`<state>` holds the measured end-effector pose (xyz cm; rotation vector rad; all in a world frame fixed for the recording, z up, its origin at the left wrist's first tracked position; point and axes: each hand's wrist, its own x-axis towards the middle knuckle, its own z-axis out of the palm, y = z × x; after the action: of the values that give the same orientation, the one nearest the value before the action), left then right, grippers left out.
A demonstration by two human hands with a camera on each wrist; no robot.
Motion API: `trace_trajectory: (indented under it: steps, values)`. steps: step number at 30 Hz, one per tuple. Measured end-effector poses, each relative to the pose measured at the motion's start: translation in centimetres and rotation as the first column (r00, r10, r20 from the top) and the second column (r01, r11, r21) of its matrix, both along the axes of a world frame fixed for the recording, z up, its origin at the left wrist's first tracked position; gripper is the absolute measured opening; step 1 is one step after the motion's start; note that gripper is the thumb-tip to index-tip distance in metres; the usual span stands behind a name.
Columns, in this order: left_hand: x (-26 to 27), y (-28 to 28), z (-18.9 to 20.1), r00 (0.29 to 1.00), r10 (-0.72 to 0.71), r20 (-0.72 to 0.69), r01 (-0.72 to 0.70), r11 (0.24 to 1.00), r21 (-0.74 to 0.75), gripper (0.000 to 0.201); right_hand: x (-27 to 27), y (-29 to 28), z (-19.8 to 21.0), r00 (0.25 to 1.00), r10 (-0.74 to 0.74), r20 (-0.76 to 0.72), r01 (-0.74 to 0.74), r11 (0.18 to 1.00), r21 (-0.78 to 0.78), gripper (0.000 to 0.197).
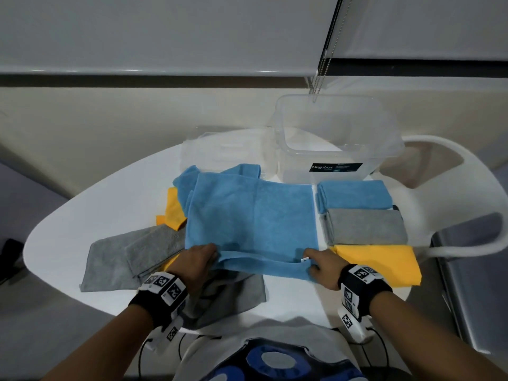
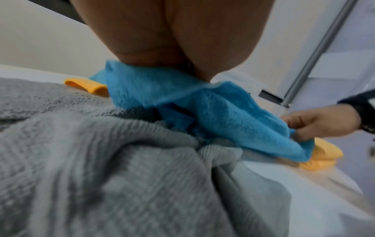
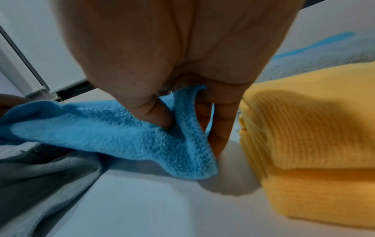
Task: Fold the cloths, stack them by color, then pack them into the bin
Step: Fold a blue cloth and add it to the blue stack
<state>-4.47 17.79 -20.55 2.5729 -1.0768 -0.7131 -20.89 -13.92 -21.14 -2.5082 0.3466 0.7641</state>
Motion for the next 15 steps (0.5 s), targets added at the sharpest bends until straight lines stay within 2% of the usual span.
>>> trace_trajectory:
  steps: [2,4,6,11,15]
  values:
    - [-0.2,0.0,0.2,0.995,-0.081,0.066,0.074,0.991,0.108,0.058,-0.1,0.2,0.0,1.000,0.008,-0.010,-0.008,1.000,0.010,0.039]
    - [-0.5,0.2,0.1,0.979,-0.170,0.112,0.144,0.967,0.209,0.070,-0.3,0.3,0.4,0.999,0.023,-0.031,-0.022,1.000,0.012,0.039]
    - [-0.6,0.6,-0.3,0.974,-0.188,0.125,0.160,0.966,0.203,0.063,-0.5,0.4,0.7,0.998,0.034,-0.057,-0.034,0.999,0.002,0.038]
    - [0.5,2.5,-0.7,0.986,-0.157,0.052,0.149,0.980,0.135,0.043,-1.0,0.5,0.7,0.983,0.108,-0.145,-0.118,0.991,-0.056,0.022]
    - [1.5,4.4,0.6,0.998,0.001,-0.066,0.003,0.998,0.058,0.037,-1.5,0.2,0.3,0.969,0.110,-0.221,-0.130,0.988,-0.078,0.007]
